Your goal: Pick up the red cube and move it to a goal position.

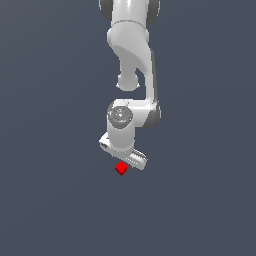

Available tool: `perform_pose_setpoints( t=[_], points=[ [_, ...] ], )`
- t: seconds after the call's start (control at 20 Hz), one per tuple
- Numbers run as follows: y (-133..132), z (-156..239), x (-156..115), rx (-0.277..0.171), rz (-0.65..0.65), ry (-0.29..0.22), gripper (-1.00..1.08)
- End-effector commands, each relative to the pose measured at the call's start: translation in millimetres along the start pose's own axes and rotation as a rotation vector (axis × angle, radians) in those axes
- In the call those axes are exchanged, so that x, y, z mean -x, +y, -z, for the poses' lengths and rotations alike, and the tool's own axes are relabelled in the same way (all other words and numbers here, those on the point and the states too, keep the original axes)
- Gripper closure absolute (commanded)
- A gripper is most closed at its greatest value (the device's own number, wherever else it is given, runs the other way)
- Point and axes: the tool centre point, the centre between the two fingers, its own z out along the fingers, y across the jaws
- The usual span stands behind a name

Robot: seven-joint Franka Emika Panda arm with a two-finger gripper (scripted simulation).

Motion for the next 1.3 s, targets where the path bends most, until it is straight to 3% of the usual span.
perform_pose_setpoints(
  t=[0.0, 0.65, 0.7, 1.25],
  points=[
    [-1, -13, -7, 0.000, -0.061, 0.001, -0.92],
    [-2, -43, -22, -0.002, -0.200, -0.001, -0.92],
    [-2, -43, -22, -0.002, -0.200, -0.001, 1.08],
    [-2, -42, -22, -0.002, -0.200, -0.001, 1.08]
  ],
)
